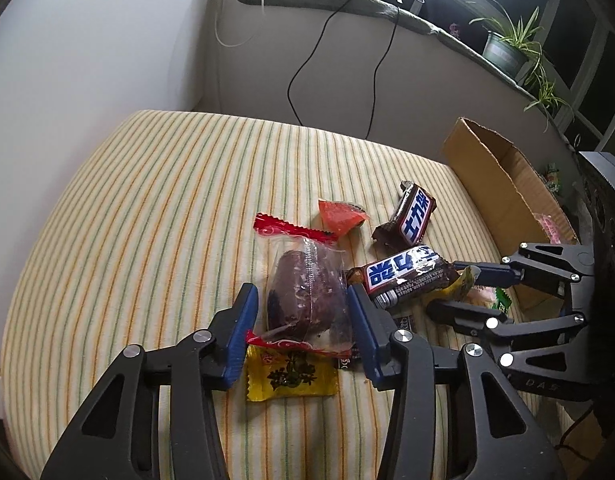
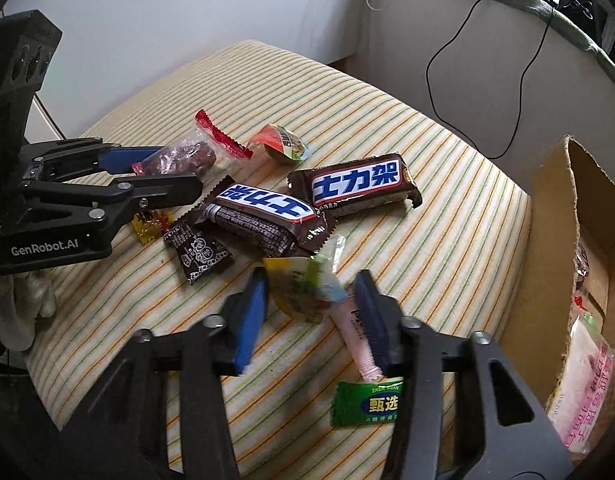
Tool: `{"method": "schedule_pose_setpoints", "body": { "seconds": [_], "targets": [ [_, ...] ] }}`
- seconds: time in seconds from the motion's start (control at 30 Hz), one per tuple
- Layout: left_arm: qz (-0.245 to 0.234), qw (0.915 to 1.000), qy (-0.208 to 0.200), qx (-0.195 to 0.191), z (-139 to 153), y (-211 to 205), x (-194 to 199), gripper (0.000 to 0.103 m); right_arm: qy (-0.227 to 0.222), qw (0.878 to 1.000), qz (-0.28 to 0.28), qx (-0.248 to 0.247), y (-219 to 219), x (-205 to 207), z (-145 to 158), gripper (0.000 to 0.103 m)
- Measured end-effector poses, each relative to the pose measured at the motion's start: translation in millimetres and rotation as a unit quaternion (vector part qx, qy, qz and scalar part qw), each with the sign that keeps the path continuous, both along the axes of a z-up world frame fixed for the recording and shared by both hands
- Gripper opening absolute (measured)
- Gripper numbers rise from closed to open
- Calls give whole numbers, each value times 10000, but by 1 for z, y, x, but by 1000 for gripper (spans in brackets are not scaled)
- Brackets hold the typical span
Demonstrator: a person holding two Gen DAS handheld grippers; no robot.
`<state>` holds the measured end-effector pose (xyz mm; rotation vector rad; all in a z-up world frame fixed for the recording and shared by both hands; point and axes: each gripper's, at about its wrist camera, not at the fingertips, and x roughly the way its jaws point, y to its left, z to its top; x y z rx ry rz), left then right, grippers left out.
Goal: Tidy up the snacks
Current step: 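Grasp the red-ended dark candy bag with the left tool while the right tool grasps the yellow candy, then carry both held candies over the cardboard box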
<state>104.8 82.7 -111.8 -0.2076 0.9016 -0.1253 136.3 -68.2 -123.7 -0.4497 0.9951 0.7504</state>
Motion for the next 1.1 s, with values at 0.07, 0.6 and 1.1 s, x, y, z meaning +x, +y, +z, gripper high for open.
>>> {"method": "schedule_pose_setpoints", "body": {
  "seconds": [0.07, 0.6, 1.1],
  "targets": [
    [11, 10000, -20, 14, 1, 0, -1, 44, 25, 10000, 10, 17, 2, 0, 0, 36],
    [271, 9993, -236, -32, 14, 14, -19, 32, -66, 9997, -16, 248, -10, -10, 18, 33],
    [171, 9997, -39, 188, 6, 8, -14, 42, -108, 9991, 15, 405, -30, -24, 34, 33]
  ]
}}
